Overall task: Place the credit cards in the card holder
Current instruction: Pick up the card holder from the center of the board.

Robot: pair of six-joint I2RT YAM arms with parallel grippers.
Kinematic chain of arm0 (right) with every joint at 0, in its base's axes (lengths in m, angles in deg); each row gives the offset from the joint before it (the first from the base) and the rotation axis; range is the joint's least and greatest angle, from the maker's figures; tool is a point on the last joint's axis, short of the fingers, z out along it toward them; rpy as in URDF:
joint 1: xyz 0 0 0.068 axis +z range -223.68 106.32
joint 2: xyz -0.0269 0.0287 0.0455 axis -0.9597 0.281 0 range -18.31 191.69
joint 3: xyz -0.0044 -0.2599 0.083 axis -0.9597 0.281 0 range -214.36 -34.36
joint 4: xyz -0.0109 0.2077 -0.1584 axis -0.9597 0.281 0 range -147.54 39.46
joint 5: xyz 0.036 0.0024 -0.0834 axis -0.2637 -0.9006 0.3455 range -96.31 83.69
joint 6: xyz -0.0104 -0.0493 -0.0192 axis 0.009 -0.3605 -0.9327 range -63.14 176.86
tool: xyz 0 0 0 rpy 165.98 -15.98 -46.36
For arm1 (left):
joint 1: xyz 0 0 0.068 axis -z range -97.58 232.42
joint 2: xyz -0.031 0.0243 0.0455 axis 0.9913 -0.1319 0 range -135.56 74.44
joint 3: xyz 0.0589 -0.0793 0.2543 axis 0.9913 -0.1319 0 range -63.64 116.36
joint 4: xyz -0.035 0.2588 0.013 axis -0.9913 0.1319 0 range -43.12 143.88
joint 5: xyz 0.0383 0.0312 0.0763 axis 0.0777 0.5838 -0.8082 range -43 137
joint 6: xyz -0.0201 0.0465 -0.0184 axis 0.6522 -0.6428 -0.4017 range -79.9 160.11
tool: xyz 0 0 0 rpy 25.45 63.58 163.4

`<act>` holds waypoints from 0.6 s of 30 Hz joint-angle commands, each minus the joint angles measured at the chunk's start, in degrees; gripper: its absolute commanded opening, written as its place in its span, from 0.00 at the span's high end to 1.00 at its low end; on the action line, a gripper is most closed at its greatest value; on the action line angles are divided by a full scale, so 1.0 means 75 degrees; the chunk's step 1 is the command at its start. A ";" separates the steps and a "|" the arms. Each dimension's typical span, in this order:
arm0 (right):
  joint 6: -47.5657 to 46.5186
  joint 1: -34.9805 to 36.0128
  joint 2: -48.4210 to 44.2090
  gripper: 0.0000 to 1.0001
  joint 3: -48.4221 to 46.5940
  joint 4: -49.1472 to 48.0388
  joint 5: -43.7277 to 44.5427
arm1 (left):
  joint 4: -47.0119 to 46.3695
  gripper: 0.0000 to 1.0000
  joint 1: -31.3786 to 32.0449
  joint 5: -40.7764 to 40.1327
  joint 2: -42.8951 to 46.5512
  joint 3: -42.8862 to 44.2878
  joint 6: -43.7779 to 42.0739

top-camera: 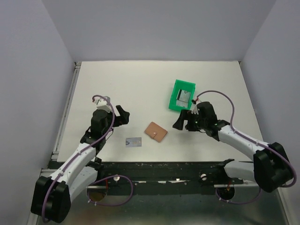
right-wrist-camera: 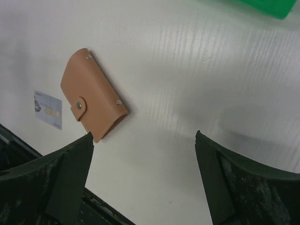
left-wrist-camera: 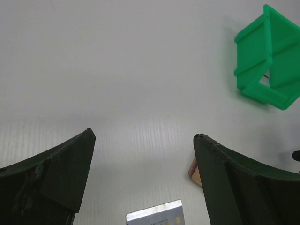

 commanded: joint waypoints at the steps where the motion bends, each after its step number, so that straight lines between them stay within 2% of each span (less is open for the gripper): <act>1: -0.0082 0.0195 0.0916 0.05 -0.0220 -0.0322 0.0219 | -0.0478 0.01 0.0560 0.0408 -0.0465 0.0131 0.0061; 10: -0.0305 0.0629 0.2418 0.11 -0.0911 -0.0733 -0.0144 | -0.1122 0.03 0.1100 0.0630 -0.1777 0.0447 -0.0079; 14: -0.0457 0.0746 0.2793 0.17 -0.1158 -0.0733 -0.0307 | -0.1427 0.11 0.1299 0.0911 -0.2410 0.0599 -0.0150; 18: -0.0540 0.0840 0.3087 0.23 -0.1252 -0.0733 -0.0589 | -0.1661 0.23 0.1533 0.1192 -0.2926 0.0705 -0.0185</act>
